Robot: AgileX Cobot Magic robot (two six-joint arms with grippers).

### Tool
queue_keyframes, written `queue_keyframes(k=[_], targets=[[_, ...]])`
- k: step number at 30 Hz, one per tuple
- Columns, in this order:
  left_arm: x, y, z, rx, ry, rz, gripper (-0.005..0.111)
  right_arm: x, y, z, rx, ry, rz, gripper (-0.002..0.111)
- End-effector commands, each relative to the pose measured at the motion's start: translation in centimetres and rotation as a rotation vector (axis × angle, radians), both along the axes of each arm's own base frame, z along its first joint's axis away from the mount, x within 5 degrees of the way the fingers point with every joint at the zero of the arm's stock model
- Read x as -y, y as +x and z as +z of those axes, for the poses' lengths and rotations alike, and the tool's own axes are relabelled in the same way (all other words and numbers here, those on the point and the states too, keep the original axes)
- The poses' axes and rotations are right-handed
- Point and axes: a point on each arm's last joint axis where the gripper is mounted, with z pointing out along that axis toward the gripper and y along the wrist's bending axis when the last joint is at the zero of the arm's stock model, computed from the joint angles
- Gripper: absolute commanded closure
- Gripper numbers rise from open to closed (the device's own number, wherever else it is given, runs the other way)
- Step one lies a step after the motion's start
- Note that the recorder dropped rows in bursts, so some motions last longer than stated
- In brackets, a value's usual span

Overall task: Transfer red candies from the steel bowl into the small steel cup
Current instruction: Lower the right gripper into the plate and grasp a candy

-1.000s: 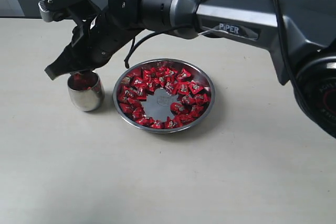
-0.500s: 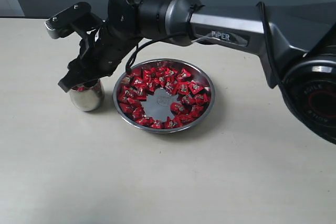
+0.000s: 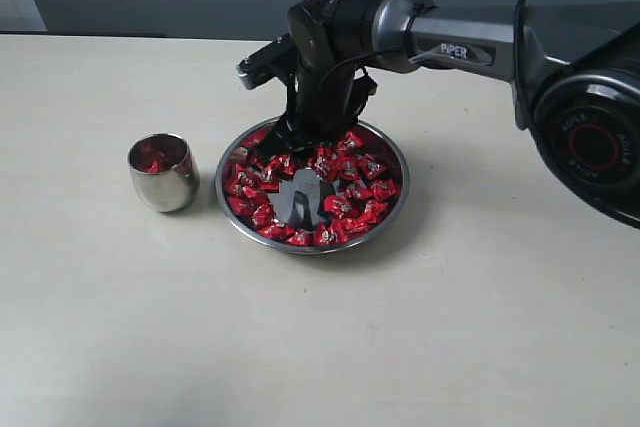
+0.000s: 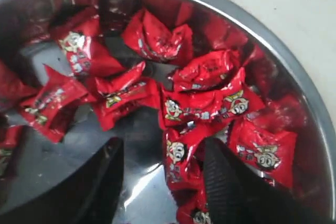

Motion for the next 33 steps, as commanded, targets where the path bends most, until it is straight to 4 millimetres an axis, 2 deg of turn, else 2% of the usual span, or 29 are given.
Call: queue_keyframes(k=[1,8,10,14,16,17,22,26,30,33], targets=[[0.0,0.0,0.0,0.012,-0.006,-0.002,0.106,0.6,0.5,-1.4,0.004,-0.076,0.017,0.062],[0.0,0.0,0.0,0.012,-0.006,-0.002,0.106,0.8,0.5,-2.5,-0.006,-0.108,0.025,0.064],[0.0,0.0,0.0,0.012,-0.006,-0.002,0.106,0.9,0.5,-2.5,-0.015,-0.116,0.023,0.072],[0.0,0.0,0.0,0.012,-0.006,-0.002,0.106,1.0,0.3,-2.4,-0.034,-0.132,0.018,0.099],[0.0,0.0,0.0,0.012,-0.006,-0.002,0.106,1.0,0.3,-2.2,-0.029,-0.129,0.018,0.108],[0.0,0.0,0.0,0.012,-0.006,-0.002,0.106,1.0,0.3,-1.9,-0.026,-0.124,0.016,0.109],[0.0,0.0,0.0,0.012,-0.006,-0.002,0.106,0.8,0.1,0.6,0.003,-0.067,0.006,0.109],[0.0,0.0,0.0,0.012,-0.006,-0.002,0.106,-0.4,-0.6,3.2,0.05,0.01,0.022,0.109],[0.0,0.0,0.0,0.012,-0.006,-0.002,0.106,-2.6,-2.0,5.9,0.101,0.159,0.042,0.109],[0.0,0.0,0.0,0.012,-0.006,-0.002,0.106,-4.8,-3.3,7.1,0.118,0.277,0.112,0.109]])
